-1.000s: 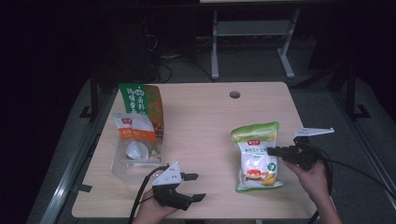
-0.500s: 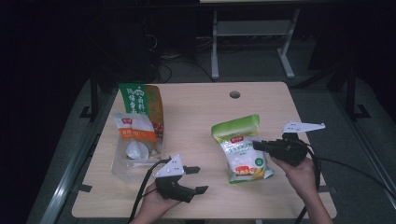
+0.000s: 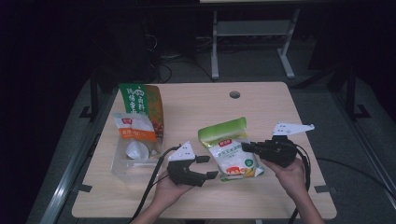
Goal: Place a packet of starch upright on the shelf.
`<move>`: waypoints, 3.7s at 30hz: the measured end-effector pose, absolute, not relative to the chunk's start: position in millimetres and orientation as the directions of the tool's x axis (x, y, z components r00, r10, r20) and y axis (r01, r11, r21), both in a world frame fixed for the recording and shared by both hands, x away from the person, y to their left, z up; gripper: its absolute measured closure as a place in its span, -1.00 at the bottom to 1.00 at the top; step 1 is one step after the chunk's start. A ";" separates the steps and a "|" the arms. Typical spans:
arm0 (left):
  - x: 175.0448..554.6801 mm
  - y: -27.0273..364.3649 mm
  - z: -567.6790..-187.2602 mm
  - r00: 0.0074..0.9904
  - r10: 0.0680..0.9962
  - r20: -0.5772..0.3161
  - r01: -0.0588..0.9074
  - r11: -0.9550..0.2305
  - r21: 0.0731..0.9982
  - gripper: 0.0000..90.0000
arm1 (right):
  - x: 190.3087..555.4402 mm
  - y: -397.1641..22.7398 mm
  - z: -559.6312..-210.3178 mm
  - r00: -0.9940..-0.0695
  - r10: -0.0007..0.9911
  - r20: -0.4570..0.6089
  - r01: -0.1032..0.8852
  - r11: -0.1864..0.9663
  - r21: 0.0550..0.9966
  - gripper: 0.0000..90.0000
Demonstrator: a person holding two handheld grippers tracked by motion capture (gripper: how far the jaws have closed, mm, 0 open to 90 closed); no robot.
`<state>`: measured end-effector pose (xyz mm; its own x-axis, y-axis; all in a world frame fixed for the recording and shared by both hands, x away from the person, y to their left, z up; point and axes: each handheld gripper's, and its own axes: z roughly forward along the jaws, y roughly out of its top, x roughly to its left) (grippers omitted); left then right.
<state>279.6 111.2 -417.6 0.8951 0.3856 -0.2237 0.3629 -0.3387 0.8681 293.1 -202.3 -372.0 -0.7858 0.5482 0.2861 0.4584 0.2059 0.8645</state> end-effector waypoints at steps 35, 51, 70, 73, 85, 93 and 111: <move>264.6 144.4 -409.8 0.845 0.528 -0.086 0.315 -0.362 0.877 0.98 | 292.0 -148.6 -393.5 -0.879 0.447 0.166 0.373 0.430 0.822 0.74; 264.1 146.6 -409.3 0.854 0.513 -0.086 0.310 -0.367 0.877 0.96 | 302.2 -130.8 -399.5 -0.885 0.418 0.206 0.395 0.438 0.808 0.68; 253.3 166.9 -409.4 0.864 0.495 -0.091 0.295 -0.353 0.888 0.38 | 305.1 -133.8 -393.8 -0.871 0.417 0.260 0.433 0.399 0.809 0.95; 251.5 167.7 -409.0 0.868 0.487 -0.094 0.294 -0.354 0.888 0.33 | 306.0 -133.5 -392.2 -0.867 0.423 0.263 0.436 0.391 0.811 0.96; 241.6 168.2 -409.0 0.901 0.428 -0.075 0.256 -0.383 0.888 0.23 | 316.3 -137.2 -383.4 -0.851 0.438 0.290 0.461 0.359 0.811 0.97; 229.9 169.9 -406.8 0.915 0.396 -0.080 0.244 -0.384 0.890 0.16 | 320.1 -133.6 -371.9 -0.846 0.452 0.283 0.462 0.357 0.812 0.97; 214.4 174.9 -413.7 0.927 0.366 -0.075 0.226 -0.390 0.892 0.07 | 330.7 -108.7 -348.8 -0.861 0.429 0.274 0.448 0.381 0.809 0.98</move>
